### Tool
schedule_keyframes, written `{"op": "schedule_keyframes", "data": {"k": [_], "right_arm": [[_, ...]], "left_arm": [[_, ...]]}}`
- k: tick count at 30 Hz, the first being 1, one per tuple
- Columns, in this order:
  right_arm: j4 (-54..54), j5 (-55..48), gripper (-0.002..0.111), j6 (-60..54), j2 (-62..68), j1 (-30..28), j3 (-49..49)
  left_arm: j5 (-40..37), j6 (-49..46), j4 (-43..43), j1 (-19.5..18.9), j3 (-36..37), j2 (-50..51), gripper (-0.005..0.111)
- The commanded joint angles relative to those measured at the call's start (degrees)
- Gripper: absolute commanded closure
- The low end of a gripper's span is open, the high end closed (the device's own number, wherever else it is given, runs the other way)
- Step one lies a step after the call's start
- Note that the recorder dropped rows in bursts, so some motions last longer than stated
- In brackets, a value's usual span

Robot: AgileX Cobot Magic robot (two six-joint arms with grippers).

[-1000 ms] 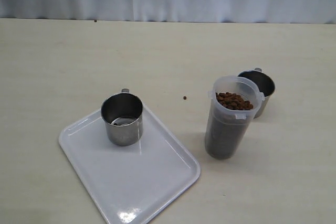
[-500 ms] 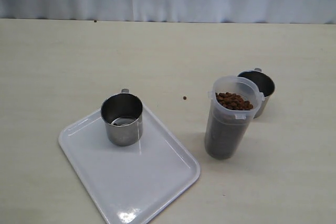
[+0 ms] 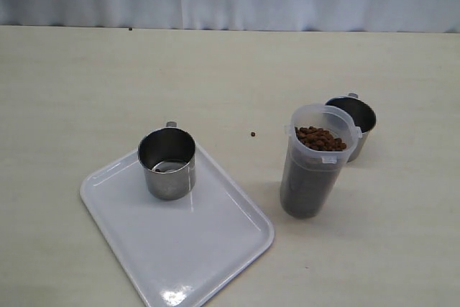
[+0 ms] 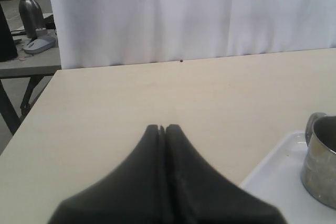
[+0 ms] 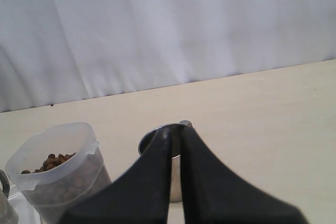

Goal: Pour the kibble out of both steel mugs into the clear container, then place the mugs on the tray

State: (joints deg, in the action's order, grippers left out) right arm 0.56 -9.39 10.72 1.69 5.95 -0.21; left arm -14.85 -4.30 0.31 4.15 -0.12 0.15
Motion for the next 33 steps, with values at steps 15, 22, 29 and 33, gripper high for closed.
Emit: {"op": "schedule_keyframes", "data": {"k": [15, 22, 29, 33], "right_arm": [[4.34, 19.45, 0.103, 0.02, -0.09, 0.25, 0.21], [6.52, 20.49, 0.103, -13.33, 4.17, 0.25, 0.21], [6.38, 26.72, 0.103, -12.63, 23.7, 0.25, 0.21], [2.59, 34.9, 0.103, -12.48, 39.4, 0.25, 0.21]], "left_arm": [[0.17, -0.03, 0.22, -0.09, 0.12, -0.15, 0.107], [0.53, -0.03, 0.04, -0.09, 0.12, -0.15, 0.107], [0.64, -0.03, 0.04, -0.09, 0.12, -0.15, 0.107], [0.64, -0.03, 0.04, -0.09, 0.12, -0.15, 0.107]]}}
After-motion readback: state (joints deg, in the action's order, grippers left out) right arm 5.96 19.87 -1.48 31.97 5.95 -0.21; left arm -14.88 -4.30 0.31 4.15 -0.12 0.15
